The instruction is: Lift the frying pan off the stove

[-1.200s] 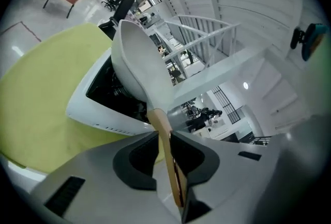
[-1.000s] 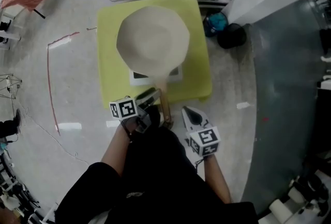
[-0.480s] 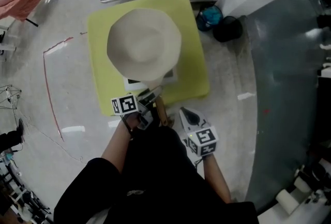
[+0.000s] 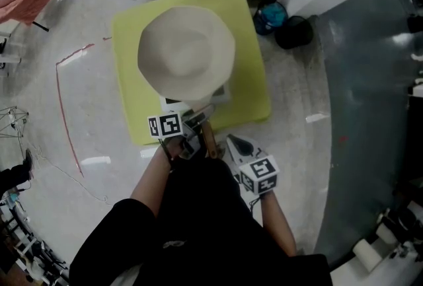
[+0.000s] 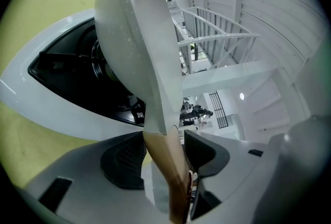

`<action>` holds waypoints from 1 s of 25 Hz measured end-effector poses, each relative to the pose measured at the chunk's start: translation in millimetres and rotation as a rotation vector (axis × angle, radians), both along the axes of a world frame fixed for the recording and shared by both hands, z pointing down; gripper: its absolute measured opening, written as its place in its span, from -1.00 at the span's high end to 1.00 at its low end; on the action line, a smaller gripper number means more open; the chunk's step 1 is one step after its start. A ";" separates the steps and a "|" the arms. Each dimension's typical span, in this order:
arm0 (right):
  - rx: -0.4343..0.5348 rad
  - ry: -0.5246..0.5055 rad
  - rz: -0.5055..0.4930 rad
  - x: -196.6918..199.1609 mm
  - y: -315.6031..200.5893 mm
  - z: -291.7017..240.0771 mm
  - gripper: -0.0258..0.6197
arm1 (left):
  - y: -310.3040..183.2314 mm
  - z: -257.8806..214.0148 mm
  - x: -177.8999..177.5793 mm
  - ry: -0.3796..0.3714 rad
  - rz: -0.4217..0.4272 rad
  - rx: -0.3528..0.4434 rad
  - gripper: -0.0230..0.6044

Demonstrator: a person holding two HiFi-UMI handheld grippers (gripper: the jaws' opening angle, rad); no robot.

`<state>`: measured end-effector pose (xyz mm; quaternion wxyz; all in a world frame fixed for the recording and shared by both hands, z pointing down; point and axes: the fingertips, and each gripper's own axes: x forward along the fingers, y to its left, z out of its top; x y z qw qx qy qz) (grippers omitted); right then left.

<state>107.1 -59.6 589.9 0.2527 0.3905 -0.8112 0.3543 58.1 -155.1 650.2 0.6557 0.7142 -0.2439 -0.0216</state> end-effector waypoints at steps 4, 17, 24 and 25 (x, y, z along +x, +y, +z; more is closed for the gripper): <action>-0.011 -0.009 -0.026 -6.0 6.4 2.0 0.87 | -4.8 -1.0 -7.2 0.001 -0.033 -0.018 0.12; -0.164 -0.104 -0.075 -31.6 26.9 21.8 0.28 | -2.4 -0.6 -6.8 0.035 -0.017 -0.038 0.18; -0.226 -0.147 -0.091 -42.6 27.1 32.9 0.28 | -3.6 -0.6 -7.5 0.040 -0.008 -0.037 0.18; -0.231 -0.153 -0.091 -43.3 26.7 33.8 0.28 | -3.3 -0.5 -7.1 0.040 -0.006 -0.036 0.19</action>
